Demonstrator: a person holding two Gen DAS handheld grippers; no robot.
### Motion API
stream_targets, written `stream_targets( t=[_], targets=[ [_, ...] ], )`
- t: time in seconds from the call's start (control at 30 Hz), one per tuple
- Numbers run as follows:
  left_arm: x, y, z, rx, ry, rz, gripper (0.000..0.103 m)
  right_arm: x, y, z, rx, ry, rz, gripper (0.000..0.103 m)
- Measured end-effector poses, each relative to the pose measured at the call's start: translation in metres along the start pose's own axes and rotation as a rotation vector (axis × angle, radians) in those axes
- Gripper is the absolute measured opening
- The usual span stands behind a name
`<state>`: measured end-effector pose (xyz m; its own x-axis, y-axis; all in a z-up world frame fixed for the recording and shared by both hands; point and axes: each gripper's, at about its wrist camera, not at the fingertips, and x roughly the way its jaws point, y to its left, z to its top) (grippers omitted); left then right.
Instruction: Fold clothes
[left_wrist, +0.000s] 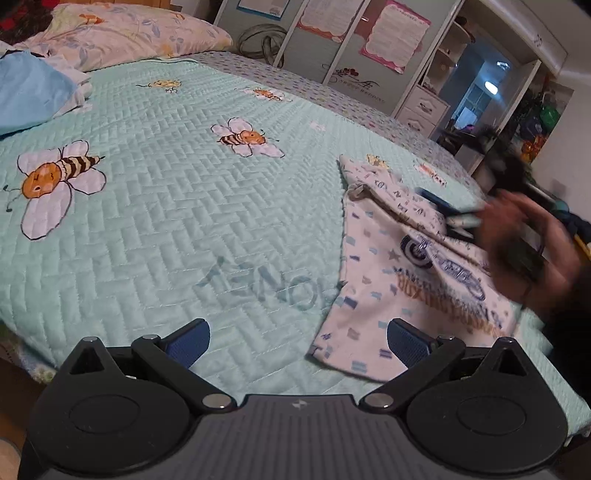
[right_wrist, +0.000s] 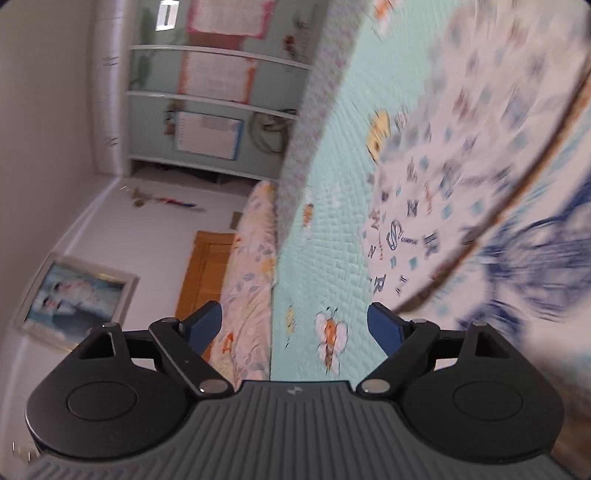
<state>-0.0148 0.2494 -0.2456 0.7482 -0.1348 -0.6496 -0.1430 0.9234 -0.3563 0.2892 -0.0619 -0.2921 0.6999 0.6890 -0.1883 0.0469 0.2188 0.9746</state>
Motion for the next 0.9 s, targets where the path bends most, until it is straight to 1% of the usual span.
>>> stream_targets(
  t=[0.07, 0.1, 0.17, 0.23, 0.3, 0.4, 0.47, 0.5, 0.53, 0.57, 0.6, 0.63, 0.67, 0.73, 0.77, 0.8, 0.87, 0.9],
  targets=[
    [0.001, 0.003, 0.001, 0.024, 0.013, 0.002, 0.102, 0.036, -0.015, -0.007, 0.060, -0.028, -0.011, 0.086],
    [0.003, 0.004, 0.002, 0.036, 0.020, 0.002, 0.102, 0.052, -0.021, -0.013, 0.078, -0.019, -0.023, 0.086],
    [0.006, 0.005, 0.005, 0.061, 0.027, 0.005, 0.102, 0.083, -0.030, -0.032, 0.083, 0.042, -0.058, 0.086],
    [0.010, 0.006, 0.008, 0.072, 0.025, 0.002, 0.102, 0.100, -0.025, -0.053, 0.001, 0.131, -0.050, 0.086],
    [0.014, 0.007, 0.012, 0.065, 0.023, -0.002, 0.102, 0.097, -0.016, -0.061, -0.087, 0.161, -0.048, 0.086],
    [0.017, 0.003, 0.012, 0.057, 0.016, -0.017, 0.102, 0.067, -0.013, -0.045, -0.070, 0.091, -0.007, 0.086],
    [0.016, -0.002, 0.010, 0.052, 0.013, -0.033, 0.102, 0.039, -0.018, -0.027, -0.045, -0.003, 0.003, 0.087],
    [0.016, -0.006, 0.008, 0.050, 0.015, -0.042, 0.102, 0.031, -0.021, -0.021, -0.030, -0.020, -0.004, 0.088],
    [0.015, -0.011, 0.007, 0.059, 0.018, -0.053, 0.102, 0.033, -0.026, -0.018, -0.012, 0.019, -0.034, 0.091],
    [0.014, -0.017, 0.006, 0.077, 0.022, -0.061, 0.102, 0.035, -0.032, -0.016, 0.006, 0.057, -0.064, 0.090],
    [0.012, -0.023, 0.006, 0.095, 0.018, -0.066, 0.102, 0.039, -0.034, -0.016, 0.002, 0.108, -0.094, 0.088],
    [0.010, -0.029, 0.005, 0.113, 0.014, -0.071, 0.102, 0.041, -0.029, -0.021, -0.035, 0.165, -0.106, 0.085],
    [0.007, -0.033, 0.005, 0.120, 0.005, -0.079, 0.102, 0.035, -0.022, -0.027, -0.056, 0.191, -0.085, 0.087],
    [0.001, -0.041, 0.005, 0.127, -0.009, -0.092, 0.102, 0.019, -0.008, -0.036, -0.090, 0.230, -0.031, 0.086],
    [-0.001, -0.044, 0.005, 0.130, -0.011, -0.100, 0.102, 0.001, -0.004, -0.038, -0.088, 0.220, 0.023, 0.086],
    [-0.003, -0.048, 0.005, 0.134, -0.014, -0.107, 0.102, -0.018, -0.001, -0.039, -0.093, 0.205, 0.058, 0.086],
    [-0.005, -0.057, 0.005, 0.146, -0.018, -0.130, 0.102, -0.065, 0.000, -0.034, -0.134, 0.161, 0.047, 0.088],
    [-0.004, -0.062, 0.003, 0.152, -0.015, -0.144, 0.102, -0.089, -0.003, -0.031, -0.149, 0.139, 0.020, 0.088]
  ],
)
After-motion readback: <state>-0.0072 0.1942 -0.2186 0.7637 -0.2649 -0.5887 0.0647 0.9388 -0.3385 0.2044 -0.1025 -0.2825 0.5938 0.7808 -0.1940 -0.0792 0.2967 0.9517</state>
